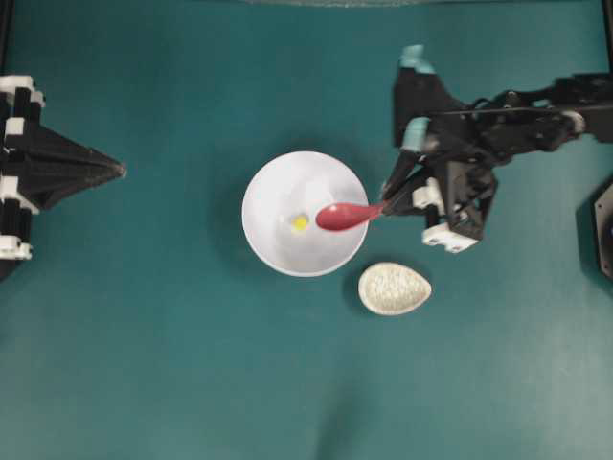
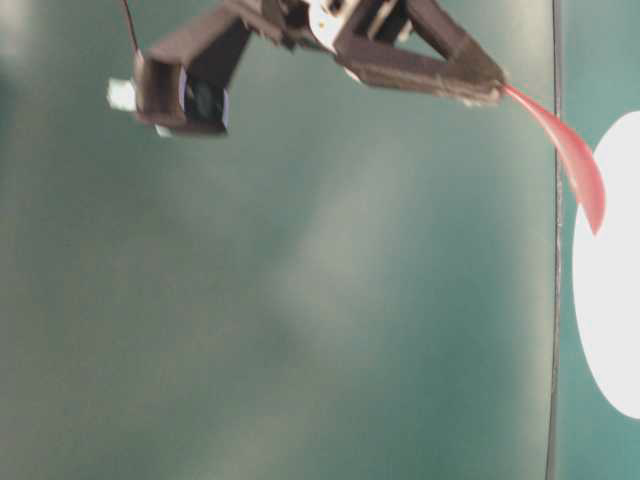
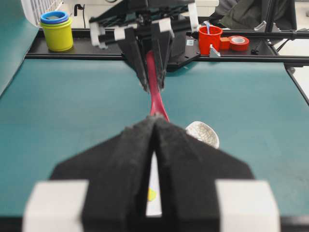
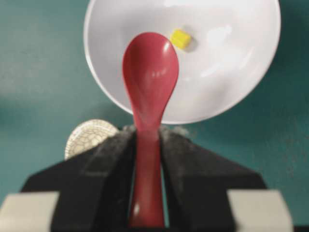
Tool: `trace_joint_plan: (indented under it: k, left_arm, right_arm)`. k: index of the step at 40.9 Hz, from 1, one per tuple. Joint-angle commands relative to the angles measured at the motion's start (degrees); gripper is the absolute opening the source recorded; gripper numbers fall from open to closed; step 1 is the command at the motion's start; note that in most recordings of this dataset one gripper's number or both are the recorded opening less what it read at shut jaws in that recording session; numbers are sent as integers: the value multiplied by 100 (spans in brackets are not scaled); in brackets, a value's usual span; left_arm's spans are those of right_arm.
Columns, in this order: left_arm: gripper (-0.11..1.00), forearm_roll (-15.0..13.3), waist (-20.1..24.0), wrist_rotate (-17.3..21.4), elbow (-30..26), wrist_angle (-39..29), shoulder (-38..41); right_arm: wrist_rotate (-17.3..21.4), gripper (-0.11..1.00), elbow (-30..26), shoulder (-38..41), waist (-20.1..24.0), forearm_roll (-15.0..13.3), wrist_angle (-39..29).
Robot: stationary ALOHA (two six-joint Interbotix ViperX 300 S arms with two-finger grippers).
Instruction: Scoop the yellow hexagonal prism block from the bowl with a spoon using the right arm.
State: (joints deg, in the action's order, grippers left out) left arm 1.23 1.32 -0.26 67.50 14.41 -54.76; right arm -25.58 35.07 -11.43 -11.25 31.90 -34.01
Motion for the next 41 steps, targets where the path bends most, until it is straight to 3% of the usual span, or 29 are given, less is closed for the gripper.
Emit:
trace_joint_plan:
  k: [1, 8, 13, 41]
  left_arm:
    - [-1, 9, 9, -9, -176, 62, 44]
    - [-1, 9, 9, -9, -167, 62, 35]
    - [-1, 9, 9, -9, -167, 62, 44]
    - [-1, 18, 9, 0, -176, 114, 44]
  right_arm:
    - [202, 23, -439, 149, -18, -281, -325]
    - [940, 23, -896, 527, -9, -1081, -940]
    - [1187, 23, -1090, 659, 18, -1380, -1239]
    - [1204, 23, -1441, 1072, 220, -1441, -1494]
